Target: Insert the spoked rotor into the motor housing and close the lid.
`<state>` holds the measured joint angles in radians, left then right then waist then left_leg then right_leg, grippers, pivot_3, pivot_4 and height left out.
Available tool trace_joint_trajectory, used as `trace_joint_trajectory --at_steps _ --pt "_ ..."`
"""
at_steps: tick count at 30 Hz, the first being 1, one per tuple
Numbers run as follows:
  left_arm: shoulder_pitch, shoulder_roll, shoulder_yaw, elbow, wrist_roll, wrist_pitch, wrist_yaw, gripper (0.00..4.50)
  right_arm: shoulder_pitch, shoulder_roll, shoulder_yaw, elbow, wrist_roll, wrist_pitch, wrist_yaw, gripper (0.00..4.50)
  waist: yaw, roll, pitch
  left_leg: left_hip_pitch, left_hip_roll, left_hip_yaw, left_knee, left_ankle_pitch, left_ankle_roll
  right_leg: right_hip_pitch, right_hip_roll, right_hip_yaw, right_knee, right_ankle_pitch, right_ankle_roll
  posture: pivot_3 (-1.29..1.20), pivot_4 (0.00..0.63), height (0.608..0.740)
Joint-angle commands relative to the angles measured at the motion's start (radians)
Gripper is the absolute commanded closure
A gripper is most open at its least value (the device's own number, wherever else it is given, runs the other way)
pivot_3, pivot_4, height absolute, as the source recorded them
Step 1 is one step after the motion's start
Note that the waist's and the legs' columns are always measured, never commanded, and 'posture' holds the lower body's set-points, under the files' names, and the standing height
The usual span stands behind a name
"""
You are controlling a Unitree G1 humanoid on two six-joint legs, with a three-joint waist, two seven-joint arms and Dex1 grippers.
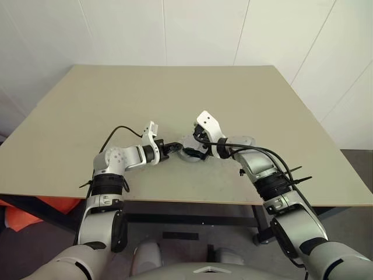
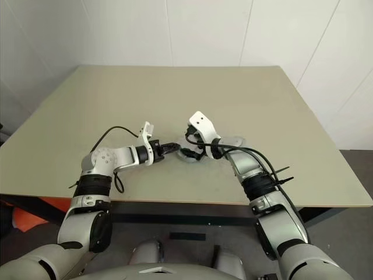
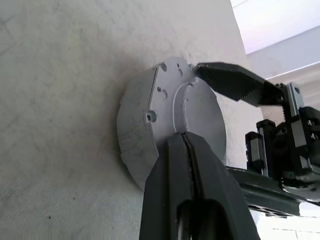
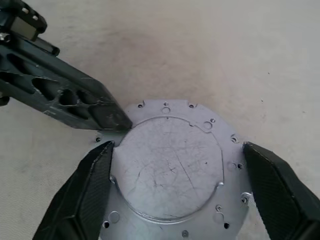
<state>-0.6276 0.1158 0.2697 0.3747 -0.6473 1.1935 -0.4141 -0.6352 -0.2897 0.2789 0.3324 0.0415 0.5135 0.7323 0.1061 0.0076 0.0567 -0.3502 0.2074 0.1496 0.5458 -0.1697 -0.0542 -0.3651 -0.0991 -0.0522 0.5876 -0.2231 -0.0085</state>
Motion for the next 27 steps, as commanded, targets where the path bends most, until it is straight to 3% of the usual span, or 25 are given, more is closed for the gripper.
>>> trace_joint_trajectory --at_steps 1,19,23,27 --pt "-0.002 -0.003 -0.026 -0.005 0.000 0.030 0.002 4.50 0.035 -0.041 0.032 0.009 -0.046 0.025 0.004 0.01 0.001 0.000 0.000 0.000 0.000 0.000 0.000 0.000 0.000 0.000 0.000 0.000 0.000 0.000 0.000 0.00 0.000 0.740" --pt "-0.005 -0.002 -0.026 0.007 0.011 0.028 0.017 4.50 0.059 -0.175 -0.018 -0.348 0.050 0.089 0.149 0.01 0.018 0.000 0.000 -0.002 0.000 0.000 0.000 0.001 0.001 -0.001 0.001 0.002 -0.001 -0.001 -0.001 0.00 0.000 0.740" --pt "-0.006 0.001 -0.029 0.008 0.013 0.025 0.015 4.50 0.045 -0.186 -0.084 -0.412 0.121 0.154 0.163 0.01 0.019 0.000 0.000 -0.002 0.000 0.000 0.000 0.001 0.002 -0.001 0.001 0.002 -0.001 -0.001 -0.001 0.00 0.000 0.740" --pt "-0.007 0.010 -0.032 0.011 0.017 0.018 0.010 4.50 0.003 -0.166 -0.196 -0.374 0.207 0.338 0.107 0.01 0.019 0.000 0.000 -0.002 0.000 0.000 0.000 0.001 0.002 -0.001 0.001 0.002 0.000 -0.001 -0.001 0.00 0.000 0.740"
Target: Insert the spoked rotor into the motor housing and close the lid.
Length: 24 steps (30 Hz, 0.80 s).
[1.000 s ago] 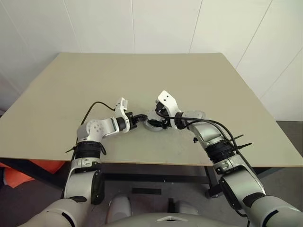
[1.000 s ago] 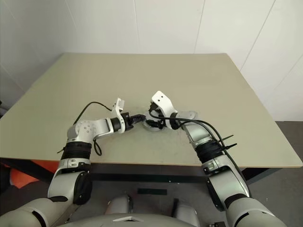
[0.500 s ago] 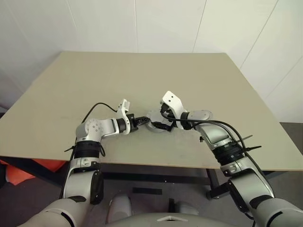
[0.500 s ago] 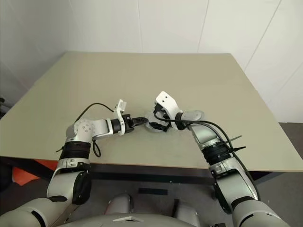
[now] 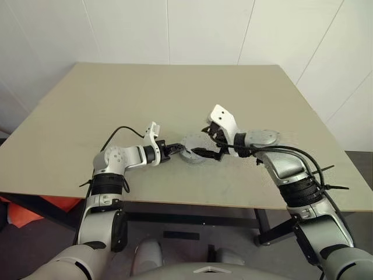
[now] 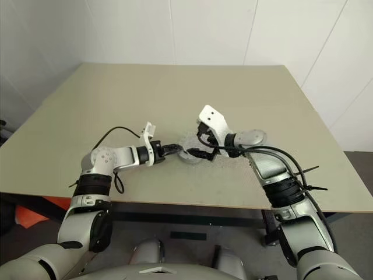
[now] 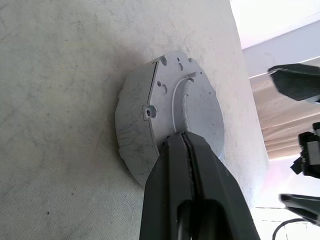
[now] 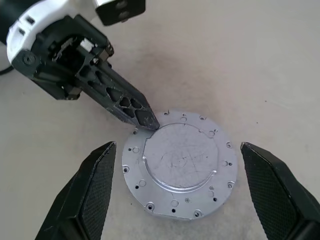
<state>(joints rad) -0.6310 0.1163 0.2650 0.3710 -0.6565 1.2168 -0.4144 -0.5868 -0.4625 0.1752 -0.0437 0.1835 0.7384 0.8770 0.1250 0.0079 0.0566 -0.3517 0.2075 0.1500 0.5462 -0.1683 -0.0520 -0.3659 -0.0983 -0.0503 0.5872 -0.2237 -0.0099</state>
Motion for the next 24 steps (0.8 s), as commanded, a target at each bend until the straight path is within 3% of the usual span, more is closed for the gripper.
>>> trace_joint_trajectory --at_steps 1,4,8,10,15,24 --pt "-0.005 0.011 -0.029 0.017 0.027 -0.007 0.009 4.50 -0.055 0.015 -0.121 0.029 0.082 0.166 -0.062 0.01 0.000 0.000 0.000 0.000 0.000 0.000 0.000 0.000 0.000 0.000 0.000 0.000 0.000 0.000 0.000 0.00 0.000 0.740" --pt "-0.011 0.019 -0.032 0.024 0.028 -0.015 0.004 4.50 -0.094 0.047 -0.242 0.127 0.155 0.368 -0.124 0.01 0.000 0.000 0.000 0.001 0.000 0.000 0.000 0.001 0.000 0.000 0.000 0.000 0.001 0.000 0.000 0.00 0.000 0.740" --pt "-0.011 0.025 -0.037 0.030 0.030 -0.028 -0.001 4.50 -0.171 0.144 -0.529 0.304 0.276 0.703 -0.215 0.01 -0.001 0.000 0.000 0.000 0.000 0.000 0.000 0.002 -0.001 -0.002 0.000 0.001 0.001 0.000 0.000 0.00 0.000 0.740" --pt "-0.009 0.026 -0.039 0.030 0.031 -0.031 -0.003 4.50 -0.161 0.170 -0.580 0.328 0.288 0.776 -0.245 0.01 0.000 0.001 0.000 -0.001 0.000 0.000 0.000 0.004 -0.004 -0.002 0.001 0.000 0.001 0.000 -0.001 0.00 0.000 0.740" --pt "-0.004 0.032 -0.044 0.025 0.031 -0.036 -0.005 4.50 -0.120 0.212 -0.632 0.392 0.278 0.790 -0.315 0.01 0.003 0.001 0.000 -0.001 0.000 0.000 -0.001 0.005 -0.006 -0.003 0.001 0.000 0.001 -0.001 -0.002 0.00 0.000 0.740" --pt "-0.011 0.051 -0.043 0.028 0.038 -0.046 -0.008 4.50 -0.125 0.308 -0.657 0.520 0.279 0.638 -0.406 0.01 -0.007 0.001 -0.002 0.005 0.006 0.001 -0.002 0.008 -0.011 -0.001 0.006 0.000 0.002 -0.001 -0.001 0.00 0.000 0.740"
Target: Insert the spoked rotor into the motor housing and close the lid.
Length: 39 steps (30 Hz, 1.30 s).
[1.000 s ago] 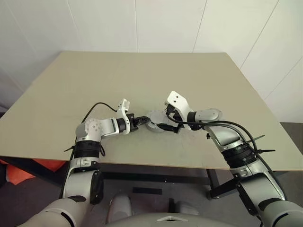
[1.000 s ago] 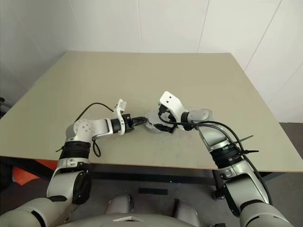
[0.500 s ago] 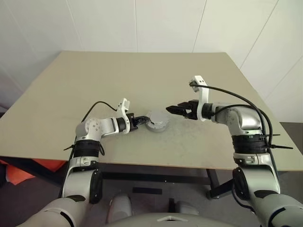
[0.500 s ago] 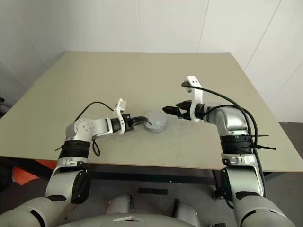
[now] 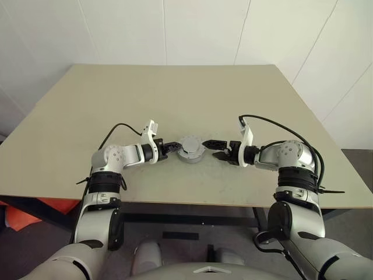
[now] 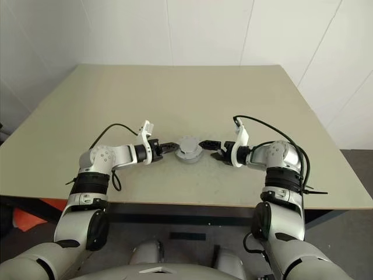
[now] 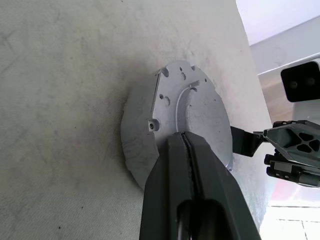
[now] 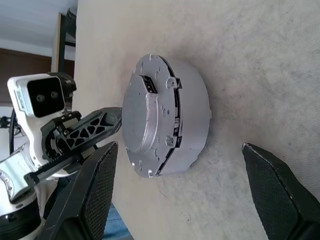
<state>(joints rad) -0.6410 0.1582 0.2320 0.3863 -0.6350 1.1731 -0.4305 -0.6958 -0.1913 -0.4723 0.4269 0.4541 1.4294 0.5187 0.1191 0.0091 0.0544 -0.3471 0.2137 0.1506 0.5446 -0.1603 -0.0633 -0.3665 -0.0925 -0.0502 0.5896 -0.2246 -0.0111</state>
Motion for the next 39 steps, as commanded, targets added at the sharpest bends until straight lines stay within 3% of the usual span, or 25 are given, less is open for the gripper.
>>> trace_joint_trajectory --at_steps 1,9,29,32,36,39 --pt "-0.003 0.010 -0.009 0.015 0.018 -0.003 0.007 4.50 -0.023 0.055 -0.016 0.055 0.016 -0.062 -0.058 0.01 -0.003 0.000 0.000 0.001 0.001 0.000 0.000 0.001 -0.001 0.000 0.001 0.000 0.000 -0.002 0.003 0.00 0.000 0.740" --pt "-0.016 0.017 -0.009 0.026 0.028 -0.016 0.001 4.50 -0.085 0.166 -0.025 0.119 0.055 -0.159 -0.124 0.01 -0.021 0.001 0.000 0.002 0.002 0.000 -0.003 0.002 -0.003 -0.003 0.002 -0.002 0.000 -0.002 0.003 0.00 0.000 0.740" --pt "-0.022 0.015 0.003 0.033 0.037 -0.021 0.008 4.50 -0.094 0.225 0.116 0.080 0.081 -0.145 -0.085 0.01 -0.023 0.001 0.000 -0.003 0.007 0.000 -0.004 0.002 -0.004 -0.009 0.006 -0.002 0.001 0.002 -0.007 0.00 0.000 0.740" --pt "-0.026 0.016 0.004 0.039 0.040 -0.026 0.006 4.50 -0.098 0.215 0.117 0.091 0.079 -0.154 -0.087 0.63 -0.021 0.002 0.000 -0.004 0.007 0.000 -0.004 0.002 -0.004 -0.009 0.006 -0.002 0.000 0.002 -0.007 0.00 0.000 0.740" --pt "-0.026 0.017 0.003 0.043 0.042 -0.031 0.003 4.50 -0.101 0.202 0.123 0.100 0.074 -0.165 -0.085 1.95 -0.018 0.002 0.000 -0.005 0.007 0.000 -0.004 0.002 -0.004 -0.010 0.006 -0.002 0.001 0.002 -0.007 0.00 0.000 0.740" --pt "-0.027 0.017 0.004 0.045 0.045 -0.036 0.001 4.50 -0.104 0.195 0.121 0.110 0.072 -0.173 -0.093 2.14 -0.015 0.002 0.000 -0.004 0.007 0.000 -0.004 0.002 -0.004 -0.009 0.006 -0.002 0.001 0.002 -0.007 0.00 0.000 0.740"
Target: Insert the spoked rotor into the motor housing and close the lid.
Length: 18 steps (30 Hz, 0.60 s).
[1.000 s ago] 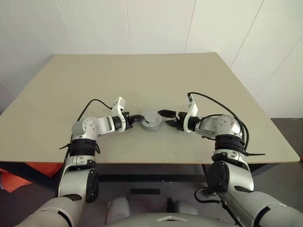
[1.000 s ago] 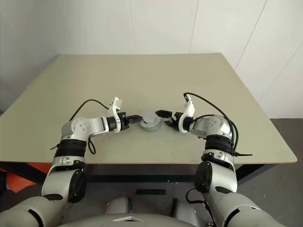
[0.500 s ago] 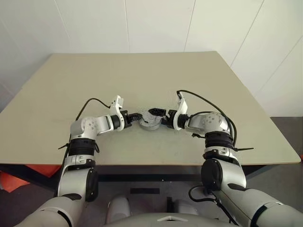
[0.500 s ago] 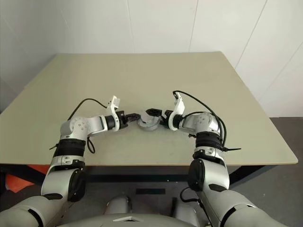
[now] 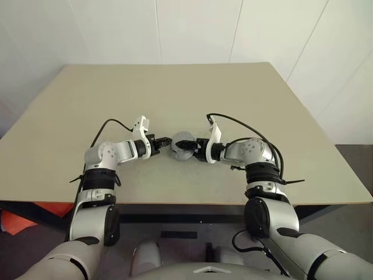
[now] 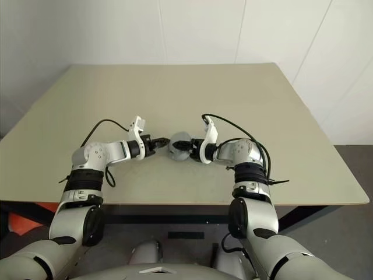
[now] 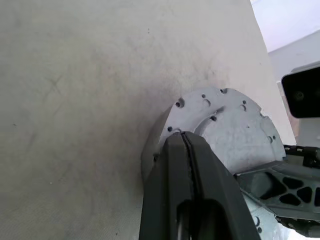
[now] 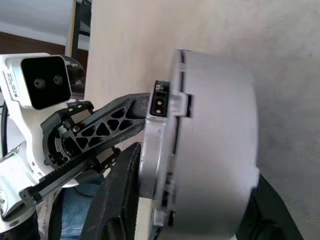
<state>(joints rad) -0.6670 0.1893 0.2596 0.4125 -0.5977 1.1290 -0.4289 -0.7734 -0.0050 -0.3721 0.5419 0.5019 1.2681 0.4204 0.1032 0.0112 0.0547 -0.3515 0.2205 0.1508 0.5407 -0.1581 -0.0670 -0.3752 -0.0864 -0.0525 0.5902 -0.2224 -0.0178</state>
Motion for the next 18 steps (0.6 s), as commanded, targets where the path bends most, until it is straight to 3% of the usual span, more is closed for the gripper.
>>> trace_joint_trajectory --at_steps 1,7,11,18 --pt "-0.001 -0.014 -0.024 0.019 0.008 0.007 -0.001 4.50 -0.026 0.008 0.013 0.003 0.025 -0.017 -0.002 2.26 0.001 0.000 0.000 0.000 0.000 0.000 0.000 0.000 0.000 0.000 0.000 0.000 0.000 0.000 0.000 0.00 0.000 0.740" --pt "0.003 -0.014 -0.019 0.007 0.021 -0.047 -0.006 4.50 -0.048 -0.001 -0.028 0.035 0.044 -0.061 -0.024 2.40 0.001 0.000 0.000 0.001 0.000 0.000 0.000 0.000 0.000 0.000 0.000 0.000 0.001 0.000 0.000 0.00 0.000 0.740" --pt "-0.018 -0.042 0.110 -0.001 -0.007 -0.278 0.022 4.50 -0.114 -0.019 -0.128 0.088 0.093 -0.125 -0.053 2.40 0.001 0.000 0.001 -0.002 0.000 0.000 0.001 0.001 -0.001 -0.002 0.000 0.000 0.001 0.001 -0.001 0.00 0.000 0.740" --pt "-0.048 -0.016 0.283 0.075 -0.110 -0.350 0.067 4.50 -0.223 -0.047 -0.200 0.135 0.152 -0.155 -0.078 2.40 0.000 0.000 0.001 -0.024 0.001 -0.001 0.006 0.001 -0.001 -0.024 0.000 -0.001 0.010 0.005 0.001 0.00 0.000 0.740"
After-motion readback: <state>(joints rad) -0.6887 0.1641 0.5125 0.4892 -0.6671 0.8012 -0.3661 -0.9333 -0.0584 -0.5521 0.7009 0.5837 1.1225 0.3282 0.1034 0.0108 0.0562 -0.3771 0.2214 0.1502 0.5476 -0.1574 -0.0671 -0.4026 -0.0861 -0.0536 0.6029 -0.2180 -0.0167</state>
